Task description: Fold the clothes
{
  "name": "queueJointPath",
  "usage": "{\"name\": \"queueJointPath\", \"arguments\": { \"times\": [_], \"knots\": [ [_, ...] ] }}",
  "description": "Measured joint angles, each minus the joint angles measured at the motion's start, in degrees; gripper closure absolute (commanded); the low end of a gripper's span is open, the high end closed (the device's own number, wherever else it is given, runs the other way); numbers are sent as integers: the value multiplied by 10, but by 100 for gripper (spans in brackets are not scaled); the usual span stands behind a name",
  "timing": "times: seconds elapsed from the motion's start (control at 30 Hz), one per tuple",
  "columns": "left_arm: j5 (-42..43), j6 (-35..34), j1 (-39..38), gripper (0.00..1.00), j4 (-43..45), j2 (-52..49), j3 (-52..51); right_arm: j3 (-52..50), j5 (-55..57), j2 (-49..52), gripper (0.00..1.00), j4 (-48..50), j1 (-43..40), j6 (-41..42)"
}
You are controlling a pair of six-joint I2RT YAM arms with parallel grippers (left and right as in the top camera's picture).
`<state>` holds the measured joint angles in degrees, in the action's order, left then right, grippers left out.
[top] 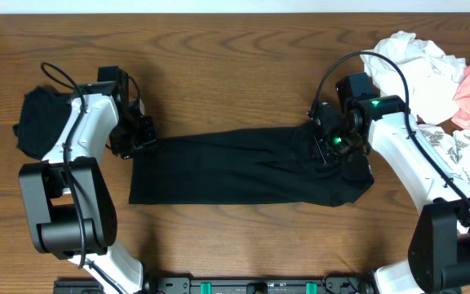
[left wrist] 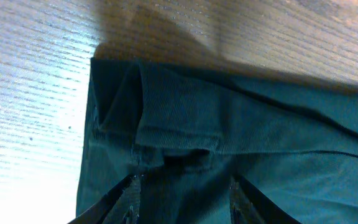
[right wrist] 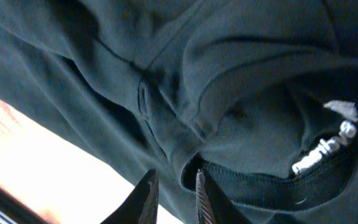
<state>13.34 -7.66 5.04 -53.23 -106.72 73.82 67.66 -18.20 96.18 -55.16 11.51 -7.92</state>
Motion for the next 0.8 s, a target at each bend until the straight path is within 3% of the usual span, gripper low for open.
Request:
{"name": "queueJointPath", "arguments": {
  "times": [0.57,0.8],
  "knots": [
    [33,0,-21,53,33,-2,-11,0,0,0,80,43,0,23],
    [38,0,-54,55,36,-46,-11,0,0,0,80,40,0,29]
  ]
}}
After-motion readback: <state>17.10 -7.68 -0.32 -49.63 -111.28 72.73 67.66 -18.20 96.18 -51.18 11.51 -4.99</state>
